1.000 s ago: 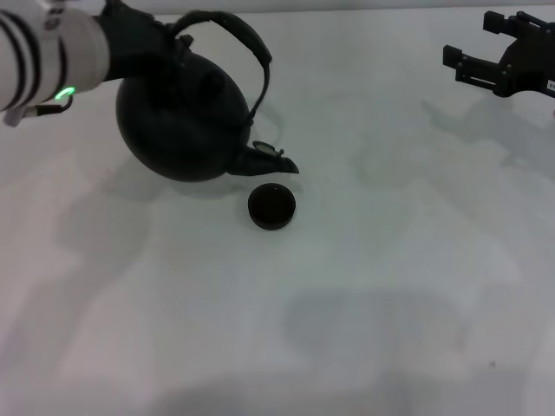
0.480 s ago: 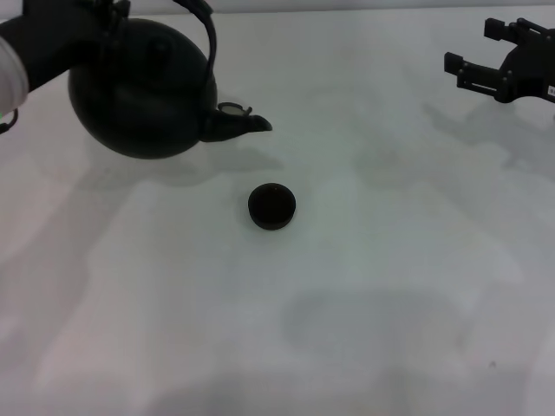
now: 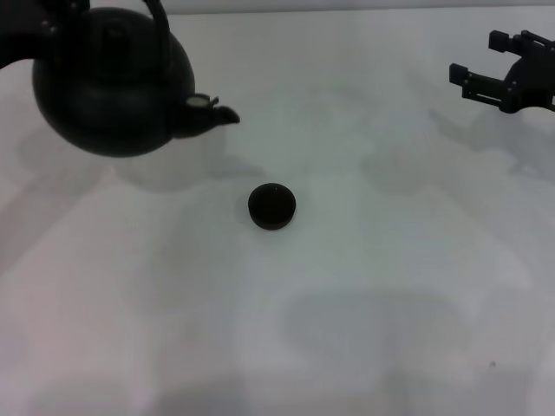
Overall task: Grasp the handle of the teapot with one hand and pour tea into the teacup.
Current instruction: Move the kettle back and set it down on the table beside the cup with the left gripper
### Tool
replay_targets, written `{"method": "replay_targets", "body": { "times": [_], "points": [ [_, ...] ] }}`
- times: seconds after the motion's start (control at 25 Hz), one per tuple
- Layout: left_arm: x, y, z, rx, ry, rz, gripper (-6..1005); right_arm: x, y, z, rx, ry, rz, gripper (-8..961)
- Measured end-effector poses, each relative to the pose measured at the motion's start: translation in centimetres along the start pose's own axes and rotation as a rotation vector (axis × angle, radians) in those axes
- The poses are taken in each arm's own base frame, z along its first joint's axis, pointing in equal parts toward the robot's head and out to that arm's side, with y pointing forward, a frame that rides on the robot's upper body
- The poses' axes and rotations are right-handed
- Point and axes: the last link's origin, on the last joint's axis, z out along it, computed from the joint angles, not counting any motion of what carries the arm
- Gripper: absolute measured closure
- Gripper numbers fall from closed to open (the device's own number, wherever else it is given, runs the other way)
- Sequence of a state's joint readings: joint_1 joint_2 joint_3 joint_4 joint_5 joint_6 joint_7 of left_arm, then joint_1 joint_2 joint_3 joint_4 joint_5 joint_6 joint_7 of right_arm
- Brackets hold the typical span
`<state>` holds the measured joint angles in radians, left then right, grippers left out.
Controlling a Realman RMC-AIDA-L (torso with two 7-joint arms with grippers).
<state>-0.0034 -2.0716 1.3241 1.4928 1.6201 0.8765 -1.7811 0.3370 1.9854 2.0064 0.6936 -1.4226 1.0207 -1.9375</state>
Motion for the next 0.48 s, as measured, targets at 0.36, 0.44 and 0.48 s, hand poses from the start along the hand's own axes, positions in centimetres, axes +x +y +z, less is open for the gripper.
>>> {"method": "replay_targets", "body": {
  "times": [0.36, 0.44, 0.48],
  "points": [
    [-3.2, -1.3, -1.5, -0.057, 0.069, -0.014, 877, 0.2, -0.1, -0.2, 0.002, 0.009, -0.004, 108],
    [-4.5, -2.2, -2.2, -0.036, 0.090, -0.047, 877, 0.2, -0.1, -0.2, 0.001, 0.009, -0.005, 108],
    [-4.5, -2.2, -2.2, -0.036, 0.090, -0.047, 876, 0.2, -0.1, -0.2, 0.001, 0.010, -0.004, 108]
  ]
}}
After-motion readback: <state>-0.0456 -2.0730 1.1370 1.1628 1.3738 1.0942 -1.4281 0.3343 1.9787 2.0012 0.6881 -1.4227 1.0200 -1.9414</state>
